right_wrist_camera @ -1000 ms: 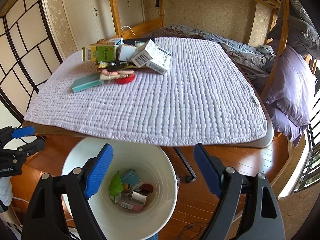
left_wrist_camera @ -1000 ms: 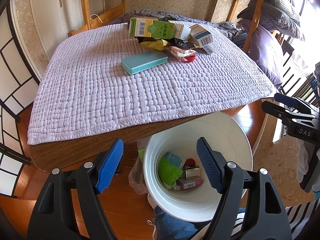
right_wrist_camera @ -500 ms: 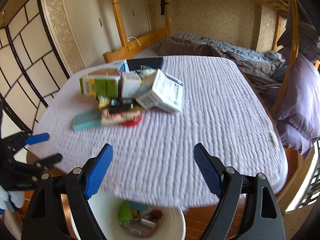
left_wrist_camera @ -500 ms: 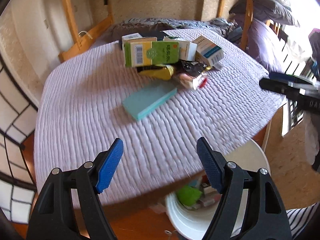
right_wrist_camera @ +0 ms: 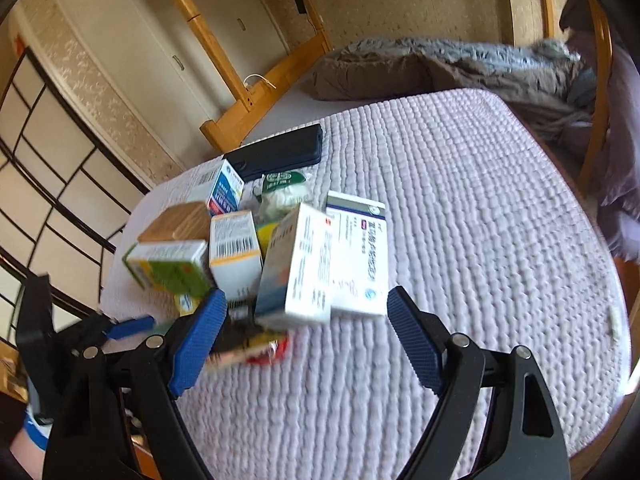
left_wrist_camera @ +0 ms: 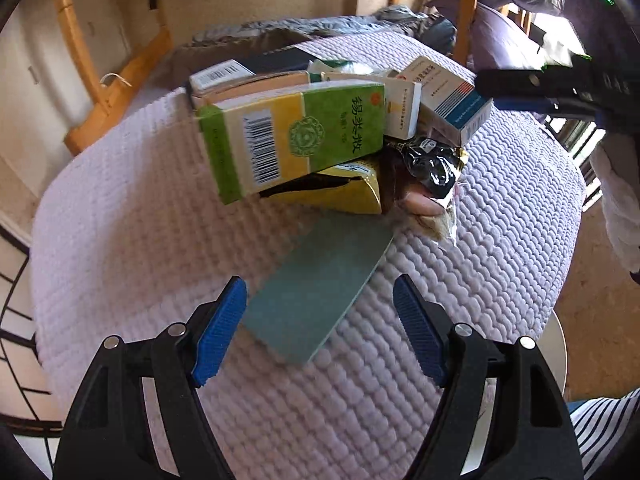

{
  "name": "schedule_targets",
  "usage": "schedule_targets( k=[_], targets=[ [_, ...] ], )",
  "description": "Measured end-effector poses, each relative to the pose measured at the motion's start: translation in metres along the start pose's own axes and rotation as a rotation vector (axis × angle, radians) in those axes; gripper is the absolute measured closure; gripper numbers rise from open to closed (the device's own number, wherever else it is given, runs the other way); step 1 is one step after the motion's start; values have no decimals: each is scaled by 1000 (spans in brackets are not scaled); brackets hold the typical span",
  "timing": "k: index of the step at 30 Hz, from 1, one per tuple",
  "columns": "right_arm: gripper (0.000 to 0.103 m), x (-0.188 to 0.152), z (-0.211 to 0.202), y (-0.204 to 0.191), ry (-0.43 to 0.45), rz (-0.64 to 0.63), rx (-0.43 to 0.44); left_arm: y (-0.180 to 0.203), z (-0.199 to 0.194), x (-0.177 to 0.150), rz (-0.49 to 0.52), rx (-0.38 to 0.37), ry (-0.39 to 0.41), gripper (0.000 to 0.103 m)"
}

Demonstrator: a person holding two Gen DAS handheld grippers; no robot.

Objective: Collect trash
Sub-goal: 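Grasp the white medicine box with the right tool while the left tool grasps the teal box, then lift the white medicine box and teal box off the blanket with both tools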

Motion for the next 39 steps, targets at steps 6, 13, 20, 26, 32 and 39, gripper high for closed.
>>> schedule_targets(
  k=[6, 13, 20, 26, 32, 39],
  targets=[
    [42, 11, 25, -1, -66, 42, 48, -4, 14, 7, 3, -17, -11, 29],
    [70, 13, 36, -11, -63, -7, 67, 9, 8, -1, 15, 4, 0, 47],
    [70, -5, 11, -17, -2, -150, -19, 29, -8, -20, -46, -25, 11, 58],
    [70, -23, 17, -22, -21, -257, -100, 36, 4, -19, -34, 16, -19, 46],
    [71, -26, 30, -28, -33, -261, -97, 36, 5, -14, -45, 52, 4, 58],
    [71, -45, 7, -27, -2, -289, -88, 45, -14, -29, -90, 46, 38, 59]
  ],
)
Point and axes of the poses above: each gripper's, at about its wrist camera, not at the fingertips, and z roughly the way its jaws point, y to its right, x to its top, the point moved 2 cm from there along z, roughly the way its jaws point, and after that the axes turned 11 degrees about -x, right-handed, at the moved point
